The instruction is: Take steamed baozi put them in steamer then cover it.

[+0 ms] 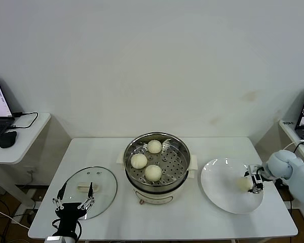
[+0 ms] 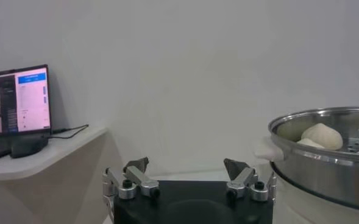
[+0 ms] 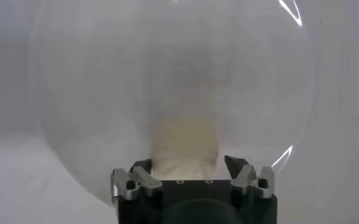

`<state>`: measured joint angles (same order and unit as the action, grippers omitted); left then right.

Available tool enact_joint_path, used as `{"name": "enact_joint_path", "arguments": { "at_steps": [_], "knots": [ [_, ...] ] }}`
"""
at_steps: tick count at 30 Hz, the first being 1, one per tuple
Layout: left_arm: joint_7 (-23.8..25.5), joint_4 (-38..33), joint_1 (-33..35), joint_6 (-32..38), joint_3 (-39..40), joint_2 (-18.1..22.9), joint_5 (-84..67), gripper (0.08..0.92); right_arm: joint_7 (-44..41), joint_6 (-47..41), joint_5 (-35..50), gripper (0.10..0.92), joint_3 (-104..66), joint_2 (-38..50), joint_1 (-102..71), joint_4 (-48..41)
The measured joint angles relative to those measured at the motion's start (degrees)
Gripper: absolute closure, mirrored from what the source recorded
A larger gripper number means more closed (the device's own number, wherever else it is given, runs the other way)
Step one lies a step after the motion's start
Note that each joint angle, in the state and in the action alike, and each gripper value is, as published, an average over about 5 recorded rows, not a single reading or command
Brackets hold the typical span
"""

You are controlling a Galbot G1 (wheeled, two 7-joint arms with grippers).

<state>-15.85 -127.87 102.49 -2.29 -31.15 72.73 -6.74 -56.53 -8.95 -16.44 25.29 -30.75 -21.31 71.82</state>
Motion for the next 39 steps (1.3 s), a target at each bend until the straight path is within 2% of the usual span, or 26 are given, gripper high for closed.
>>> {"name": "enact_joint_path", "arguments": {
  "at_steps": [9, 19, 30, 39],
  "knots": [
    [-0.03, -0.39, 0.05, 0.0, 0.02, -0.11, -0.03, 0.177, -0.89, -0.86, 1.4, 0.435, 0.79, 1.02, 1.68, 0.93],
    [-0.06, -0.92, -0.39, -0.03, 0.51, -0.14, 0.02, 0.177, -2.08, -3.22, 6.26, 0.446, 5.87, 4.47, 9.67, 5.06],
    [-0.05, -1.2, -0.8, -0.13, 0.71, -0.45, -0.04, 0.177, -1.19, -9.07, 18.62, 0.439, 18.2, 6.01, 28.87, 14.53],
    [-0.07, -1.02, -1.05, -0.1, 0.62, -0.43, -0.23, 0.177, 2.13, -16.92, 32.3, 0.429, 31.56, 0.53, 46.78, 20.17]
  ]
}}
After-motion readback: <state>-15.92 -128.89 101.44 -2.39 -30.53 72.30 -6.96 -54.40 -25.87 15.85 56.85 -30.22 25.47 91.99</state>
